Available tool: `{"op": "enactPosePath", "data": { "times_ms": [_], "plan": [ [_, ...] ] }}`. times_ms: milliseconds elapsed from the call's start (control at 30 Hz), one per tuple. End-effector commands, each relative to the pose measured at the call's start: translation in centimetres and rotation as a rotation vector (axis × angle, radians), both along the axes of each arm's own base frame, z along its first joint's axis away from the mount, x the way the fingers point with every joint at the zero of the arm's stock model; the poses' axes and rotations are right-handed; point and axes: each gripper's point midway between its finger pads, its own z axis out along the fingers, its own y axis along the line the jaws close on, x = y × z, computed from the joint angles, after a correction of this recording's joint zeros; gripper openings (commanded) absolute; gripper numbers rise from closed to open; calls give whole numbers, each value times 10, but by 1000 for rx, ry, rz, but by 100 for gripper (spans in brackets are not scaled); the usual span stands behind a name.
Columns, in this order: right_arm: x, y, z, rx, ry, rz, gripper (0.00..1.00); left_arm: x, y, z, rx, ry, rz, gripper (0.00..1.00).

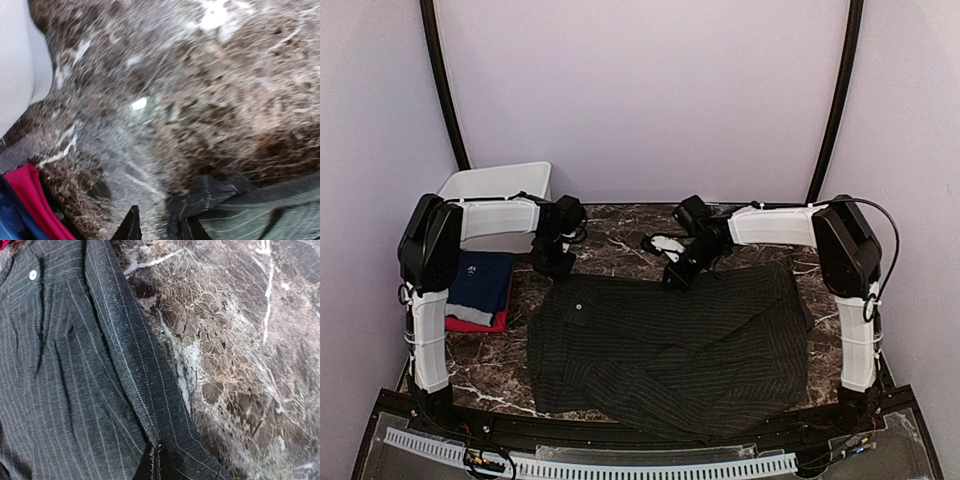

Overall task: Fold and stack the mixed laundry pile
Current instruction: Adjust the 1/3-folded shirt at the center of the board.

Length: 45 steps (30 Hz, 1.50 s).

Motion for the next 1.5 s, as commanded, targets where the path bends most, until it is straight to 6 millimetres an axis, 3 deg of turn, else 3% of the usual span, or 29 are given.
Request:
{"op": "enactPosePath", "data": {
  "times_ms": [0,133,233,367,500,633,733,833,1000,1133,1267,1300,1367,1467],
  "plan": [
    [-3,-3,20,-4,-69,-16,0,-19,33,12,84,16,62,26],
    [-15,2,14,-33,-90,-4,0,-25,29,24,26,-6,70,25],
    [-22,8,13,-41,-110,2,0,-18,13,59,-109,-112,54,25],
    [-25,15,21,-39,-158,6,0,-8,-16,88,-275,-169,5,36],
    [-21,17,32,-30,-208,-4,0,2,-52,90,-432,-129,-38,39],
    [-23,19,42,-12,-235,-4,0,4,-69,75,-495,-81,-52,42],
    [-23,17,38,-31,-234,-2,0,6,-56,74,-457,-103,-16,46],
    [-23,15,31,-51,-230,-1,0,2,-26,72,-416,-106,76,49],
    [-22,10,30,-66,-240,-15,0,-16,35,74,-293,-122,186,41],
    [-25,12,43,-27,-254,-12,0,-32,60,66,-169,-97,197,34],
    [-30,15,62,13,-292,5,0,-33,51,74,-215,-98,157,30],
    [-32,17,65,19,-302,13,0,-30,46,88,-257,-139,141,30],
    [-40,22,71,31,-320,37,0,-26,30,110,-358,-188,98,34],
    [-52,31,77,50,-341,72,0,-27,-14,136,-585,-190,-48,43]
  ]
}}
